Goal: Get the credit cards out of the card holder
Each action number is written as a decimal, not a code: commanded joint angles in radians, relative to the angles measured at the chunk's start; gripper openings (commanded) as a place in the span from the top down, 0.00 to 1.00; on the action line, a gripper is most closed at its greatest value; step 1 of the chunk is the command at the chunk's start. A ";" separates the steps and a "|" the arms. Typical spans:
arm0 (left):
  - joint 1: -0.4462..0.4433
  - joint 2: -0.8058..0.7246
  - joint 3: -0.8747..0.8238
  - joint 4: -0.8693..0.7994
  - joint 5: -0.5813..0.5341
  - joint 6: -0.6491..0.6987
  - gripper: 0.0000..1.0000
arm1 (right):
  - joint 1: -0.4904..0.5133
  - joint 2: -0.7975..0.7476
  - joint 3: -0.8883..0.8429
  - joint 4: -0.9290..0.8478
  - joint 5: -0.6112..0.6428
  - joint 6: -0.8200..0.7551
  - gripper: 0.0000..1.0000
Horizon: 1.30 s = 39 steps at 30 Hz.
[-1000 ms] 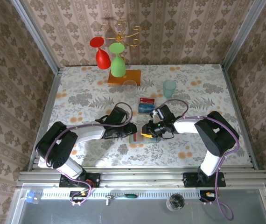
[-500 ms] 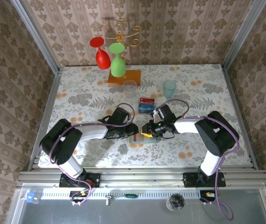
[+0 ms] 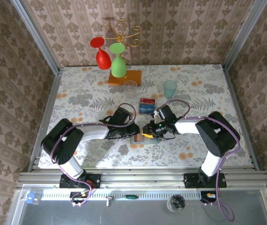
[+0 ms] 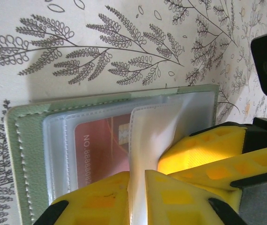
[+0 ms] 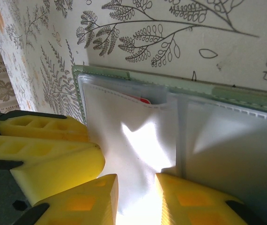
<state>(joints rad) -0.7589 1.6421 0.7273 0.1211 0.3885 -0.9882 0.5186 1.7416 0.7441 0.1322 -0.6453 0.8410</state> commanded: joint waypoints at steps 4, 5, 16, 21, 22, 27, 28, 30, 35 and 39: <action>-0.008 -0.015 0.036 0.010 0.010 -0.019 0.83 | -0.013 -0.077 0.006 -0.076 -0.002 -0.018 0.72; -0.009 -0.019 0.039 0.009 0.010 -0.020 0.83 | -0.015 -0.090 0.008 -0.095 0.007 -0.026 0.72; -0.043 -0.021 0.100 -0.029 -0.003 -0.018 0.81 | -0.070 -0.275 0.028 -0.304 0.106 -0.105 0.72; -0.059 0.014 0.127 -0.030 0.001 -0.018 0.83 | -0.101 -0.336 0.016 -0.347 0.114 -0.121 0.71; -0.062 0.022 0.134 -0.027 0.001 -0.020 0.83 | -0.110 -0.343 0.012 -0.349 0.113 -0.123 0.71; -0.080 0.066 0.170 -0.018 0.009 -0.023 0.83 | -0.134 -0.398 -0.008 -0.370 0.108 -0.133 0.71; -0.083 0.077 0.181 -0.018 0.010 -0.023 0.83 | -0.139 -0.406 -0.013 -0.374 0.108 -0.136 0.71; -0.089 0.099 0.196 -0.017 0.014 -0.023 0.83 | -0.147 -0.414 -0.023 -0.380 0.108 -0.139 0.71; -0.102 0.144 0.226 -0.004 0.028 -0.027 0.83 | -0.161 -0.432 -0.044 -0.387 0.108 -0.146 0.71; -0.108 0.169 0.243 0.007 0.039 -0.030 0.81 | -0.167 -0.436 -0.051 -0.390 0.107 -0.148 0.70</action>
<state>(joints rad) -0.8585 1.7973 0.9409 0.1139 0.4049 -1.0031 0.3576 1.3308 0.7059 -0.2268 -0.5529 0.7094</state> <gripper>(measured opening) 0.189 0.294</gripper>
